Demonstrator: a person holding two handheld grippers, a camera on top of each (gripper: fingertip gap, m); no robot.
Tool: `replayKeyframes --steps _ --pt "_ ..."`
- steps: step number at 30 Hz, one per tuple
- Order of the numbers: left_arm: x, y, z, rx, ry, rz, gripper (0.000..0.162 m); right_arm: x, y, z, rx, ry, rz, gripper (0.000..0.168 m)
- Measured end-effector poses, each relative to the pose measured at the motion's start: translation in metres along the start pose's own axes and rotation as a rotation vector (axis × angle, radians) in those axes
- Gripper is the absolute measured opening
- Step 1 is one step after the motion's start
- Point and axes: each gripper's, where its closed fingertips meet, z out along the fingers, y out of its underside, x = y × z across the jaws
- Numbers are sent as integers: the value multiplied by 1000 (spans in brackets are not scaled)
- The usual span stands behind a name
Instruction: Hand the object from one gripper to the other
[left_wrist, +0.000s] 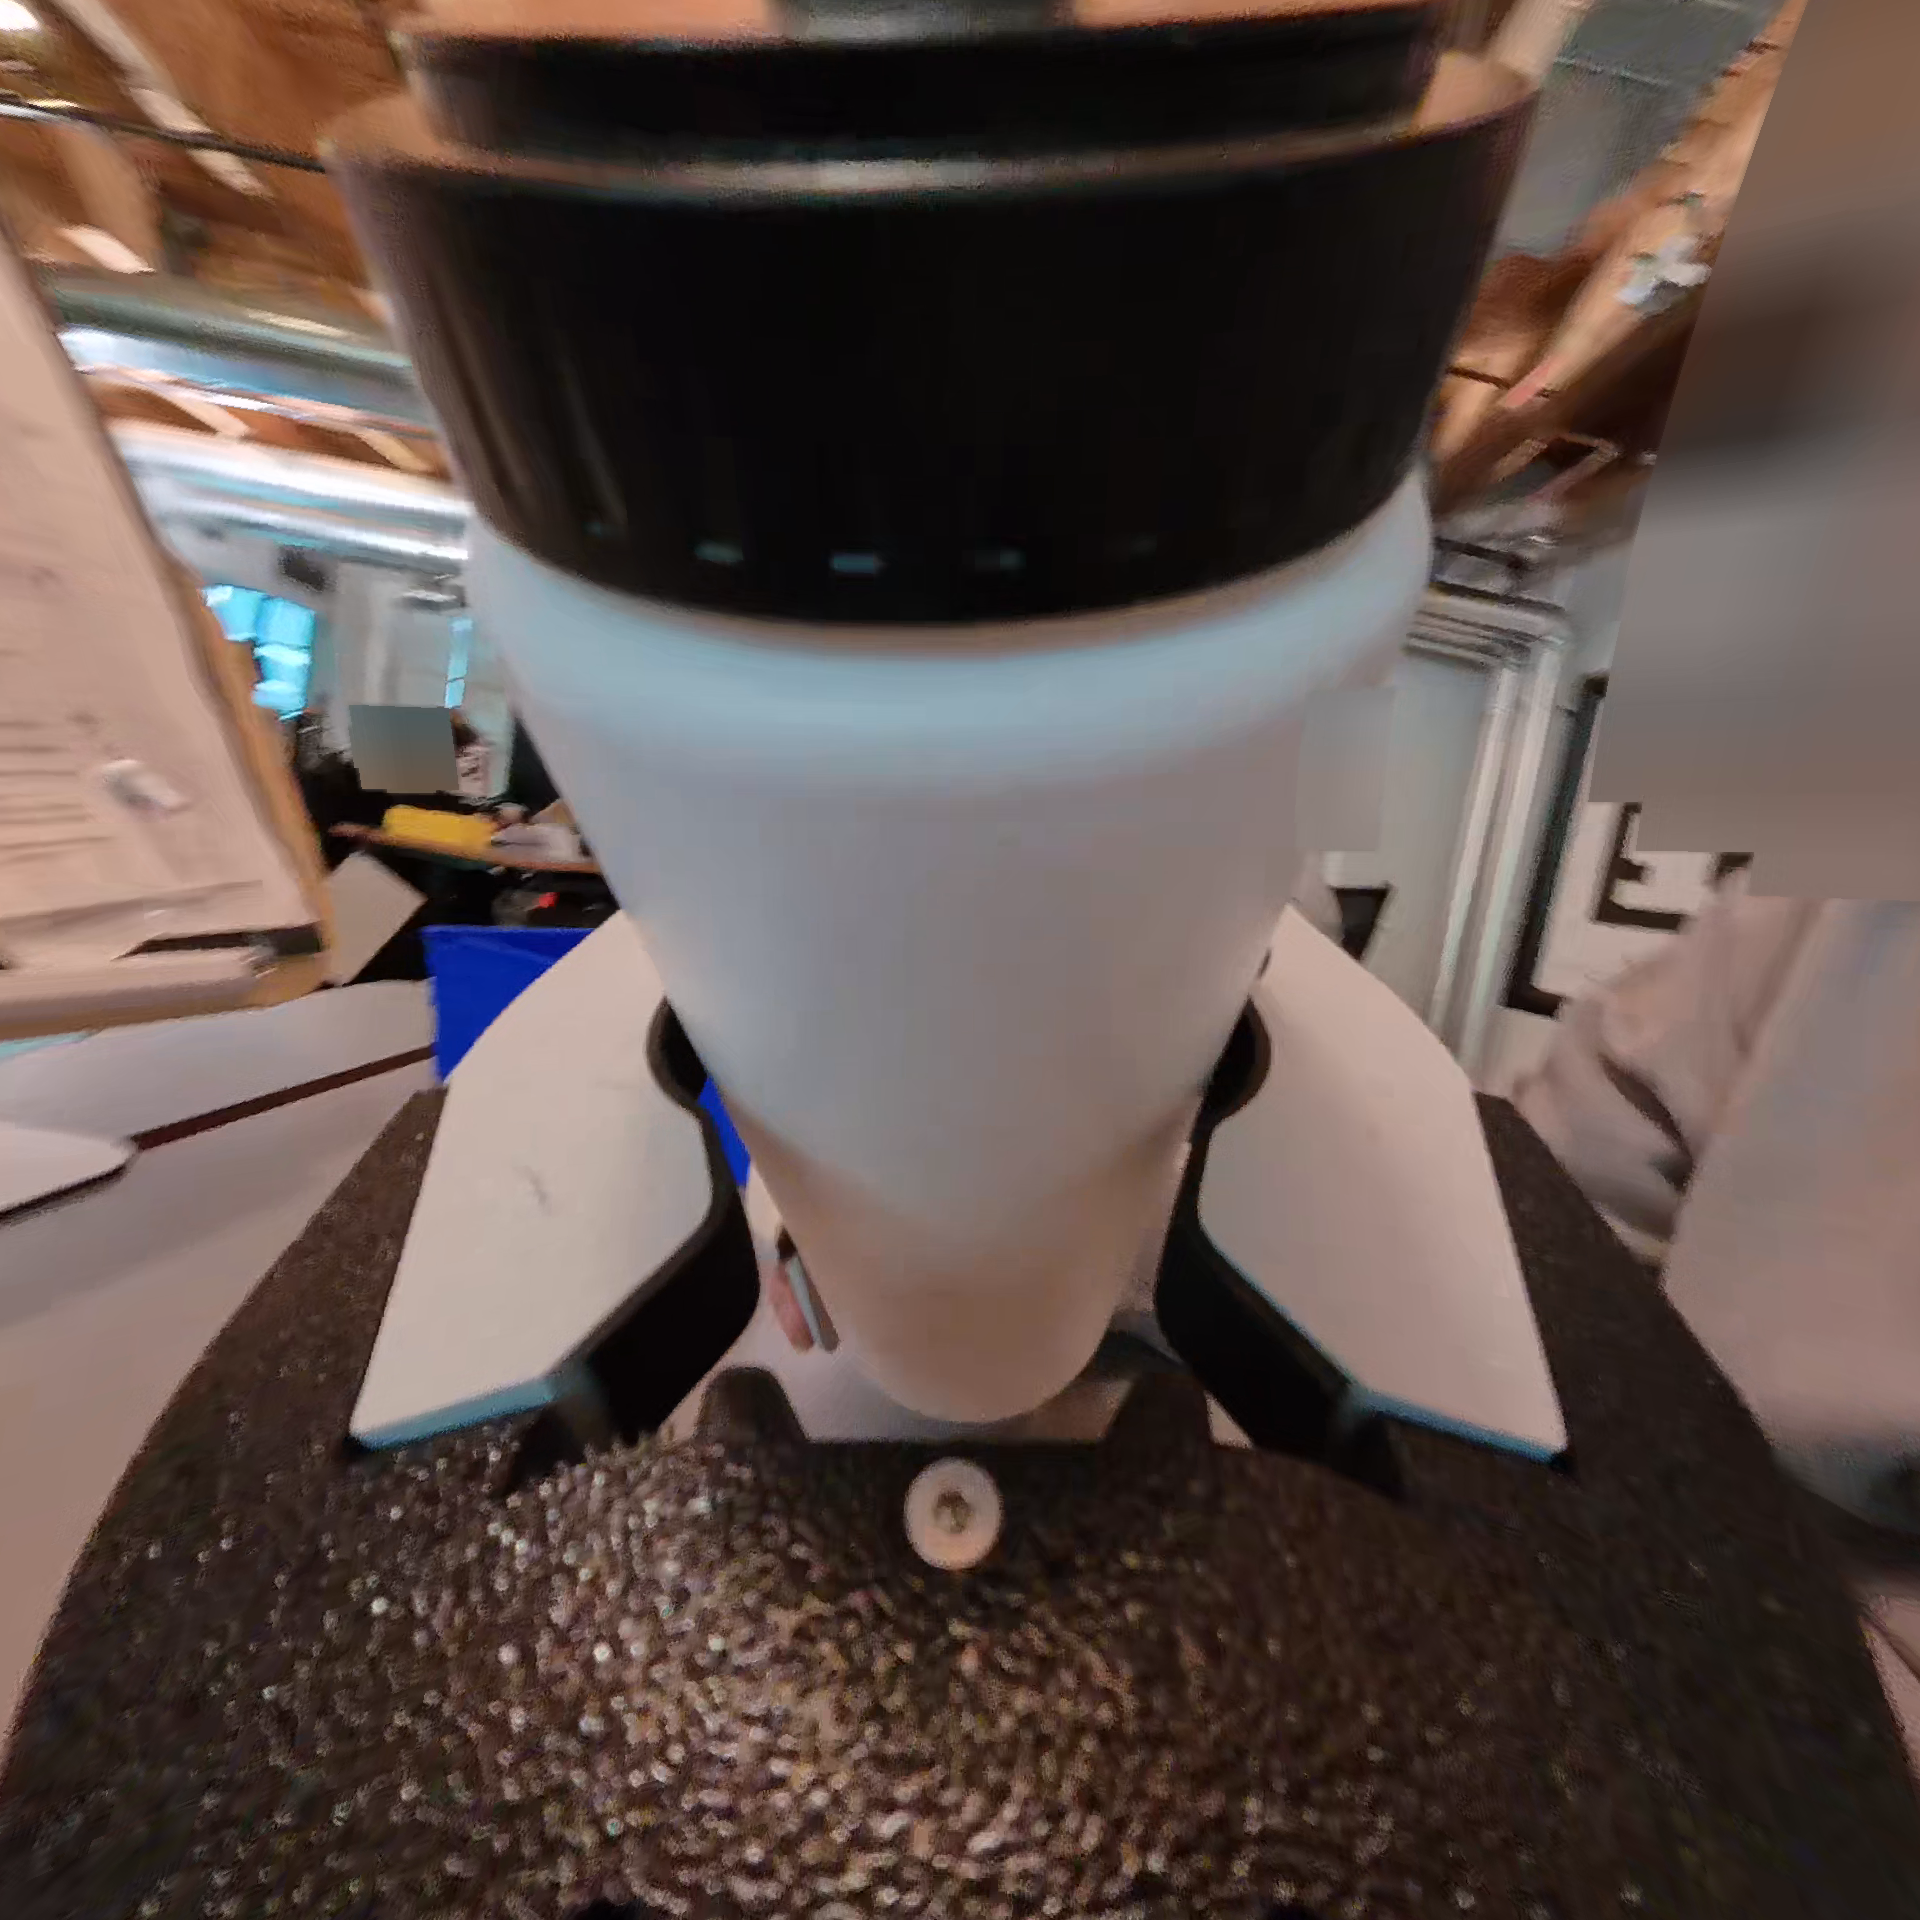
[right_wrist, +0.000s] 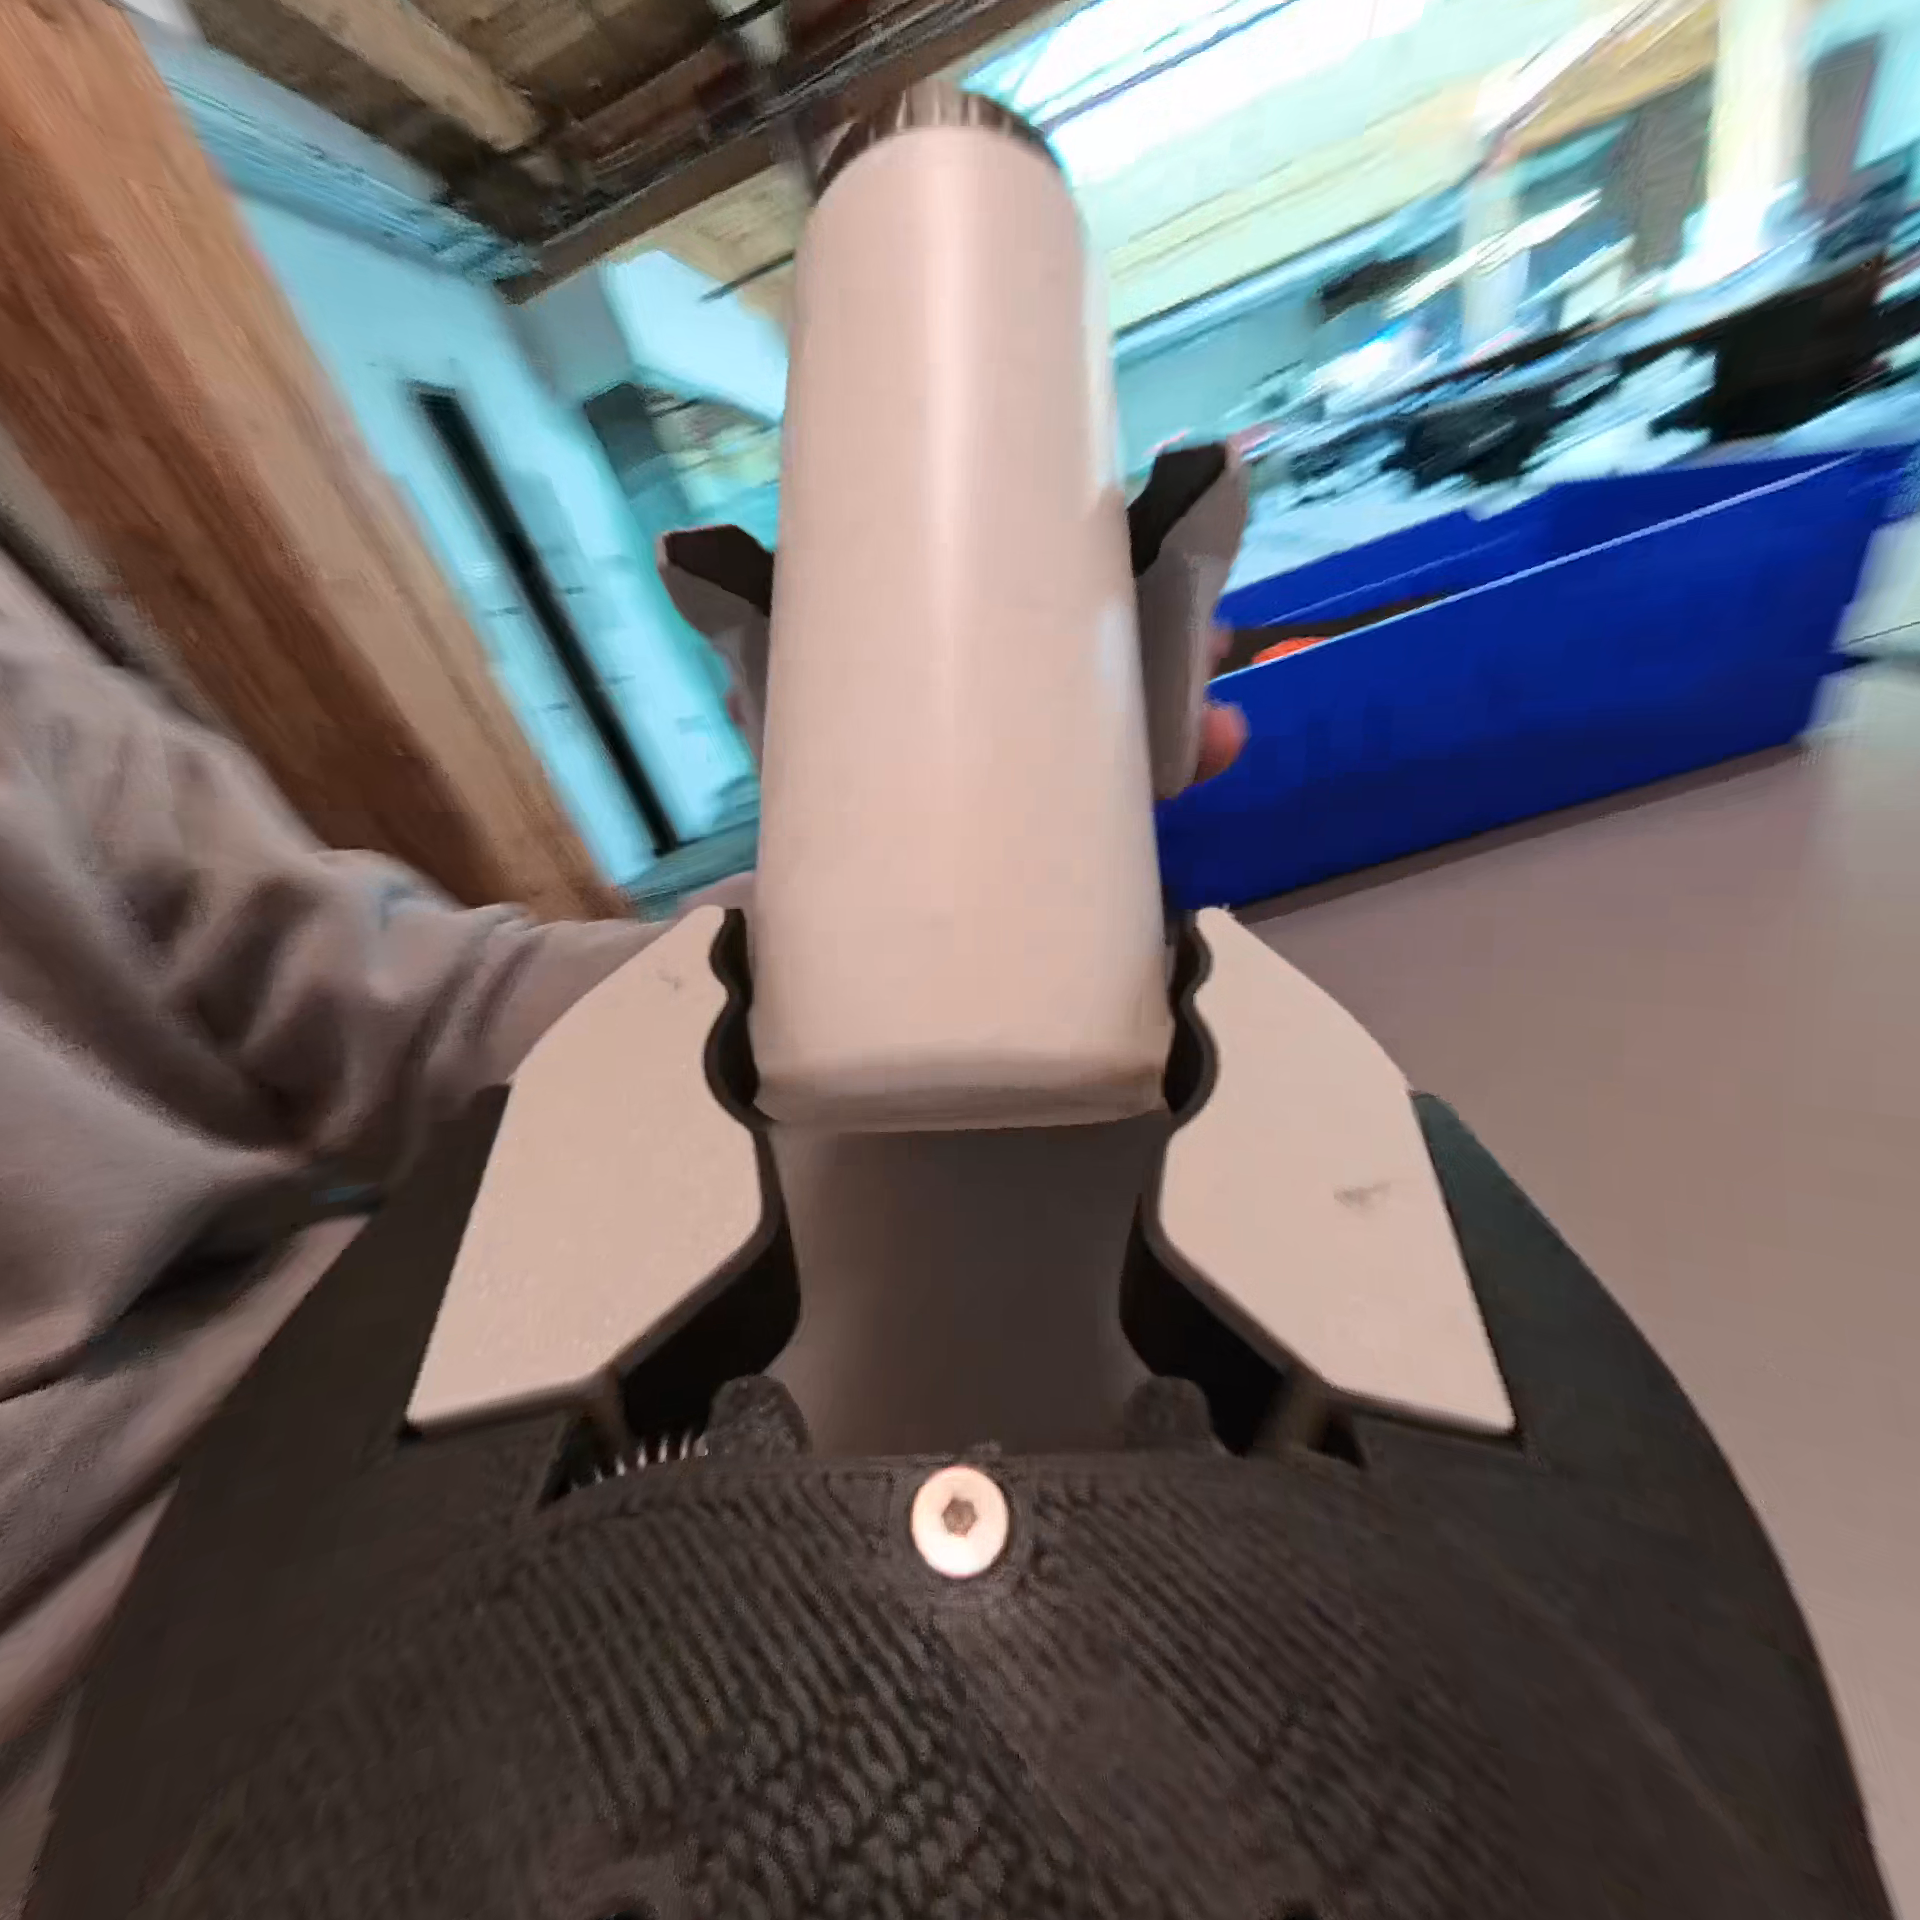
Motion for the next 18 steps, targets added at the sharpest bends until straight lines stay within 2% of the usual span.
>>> replayKeyframes --steps 1,4,6,8,11,14,18 --pt "-13 -2 -3 5 -84 -6 97 11 -5 -3 35 112 -92 72" --pt "-49 -7 -17 44 -366 12 97 29 -9 -11 5 404 -541 81" --pt "-58 -8 -21 75 -454 4 97 38 -2 -9 -133 544 -804 94" --pt "-61 -4 -20 76 -506 25 97 42 13 -1 -268 595 -964 101" --pt "-59 6 -11 31 -510 47 97 48 11 4 -325 719 -1111 95" --pt "-50 12 -1 35 -447 -18 97 65 5 -8 -387 861 -1130 101" --pt "-50 21 5 -5 -453 -11 98 72 7 -18 -419 841 -1099 97"
